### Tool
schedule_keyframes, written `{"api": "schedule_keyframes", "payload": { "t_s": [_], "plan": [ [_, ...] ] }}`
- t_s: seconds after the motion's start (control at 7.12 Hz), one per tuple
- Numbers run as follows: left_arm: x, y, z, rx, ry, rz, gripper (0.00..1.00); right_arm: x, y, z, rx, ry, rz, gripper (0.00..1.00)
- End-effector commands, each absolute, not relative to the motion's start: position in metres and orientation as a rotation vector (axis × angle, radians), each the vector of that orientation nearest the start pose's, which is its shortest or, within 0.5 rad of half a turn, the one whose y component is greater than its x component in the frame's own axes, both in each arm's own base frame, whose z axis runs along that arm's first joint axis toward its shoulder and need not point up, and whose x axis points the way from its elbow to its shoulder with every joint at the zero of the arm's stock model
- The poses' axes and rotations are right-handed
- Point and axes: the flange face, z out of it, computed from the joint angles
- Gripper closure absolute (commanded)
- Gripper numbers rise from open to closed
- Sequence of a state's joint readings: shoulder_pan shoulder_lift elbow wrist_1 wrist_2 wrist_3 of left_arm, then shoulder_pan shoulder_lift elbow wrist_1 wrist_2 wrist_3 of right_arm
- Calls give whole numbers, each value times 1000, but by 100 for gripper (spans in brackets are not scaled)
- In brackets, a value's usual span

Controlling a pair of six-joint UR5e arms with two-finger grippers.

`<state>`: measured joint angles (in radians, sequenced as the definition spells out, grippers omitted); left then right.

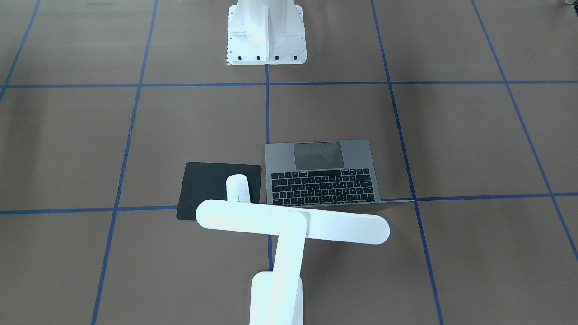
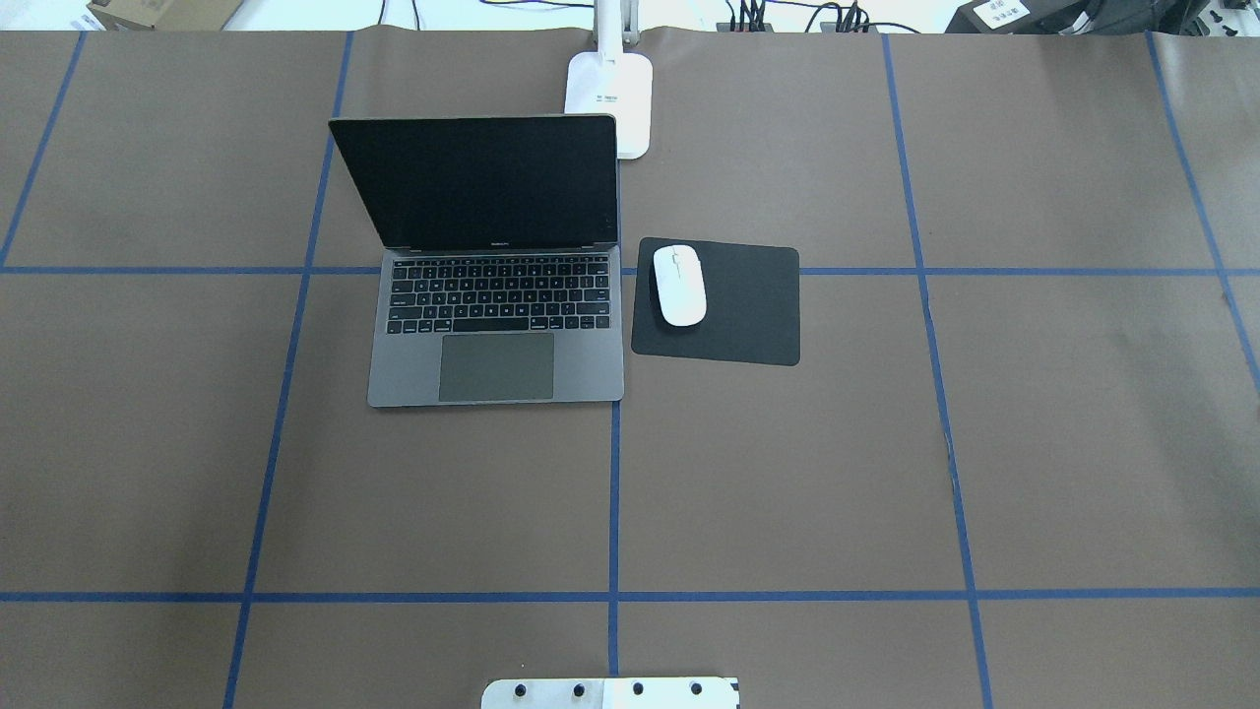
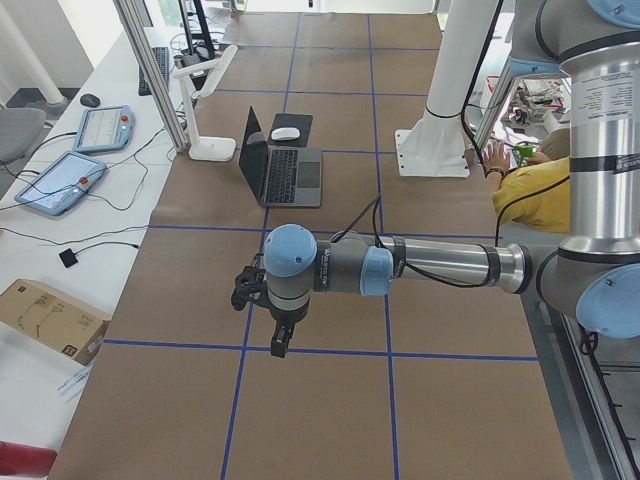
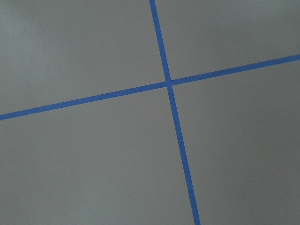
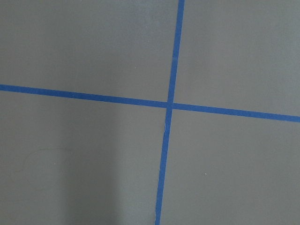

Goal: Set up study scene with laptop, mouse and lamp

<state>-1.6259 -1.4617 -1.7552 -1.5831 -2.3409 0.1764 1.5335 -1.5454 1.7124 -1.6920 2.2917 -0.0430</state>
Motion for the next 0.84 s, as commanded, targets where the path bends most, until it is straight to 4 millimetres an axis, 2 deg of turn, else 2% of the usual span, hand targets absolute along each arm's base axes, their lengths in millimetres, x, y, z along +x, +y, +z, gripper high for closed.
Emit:
{"api": "schedule_keyframes", "payload": {
  "t_s": [0.0, 0.7],
  "plan": [
    [-88, -447, 616, 175, 755, 152, 0, 47, -504, 589, 50, -723, -99, 0],
    [-87, -448, 615, 176, 755, 154, 0, 29, -507, 586, 43, -721, -132, 0]
  ]
}}
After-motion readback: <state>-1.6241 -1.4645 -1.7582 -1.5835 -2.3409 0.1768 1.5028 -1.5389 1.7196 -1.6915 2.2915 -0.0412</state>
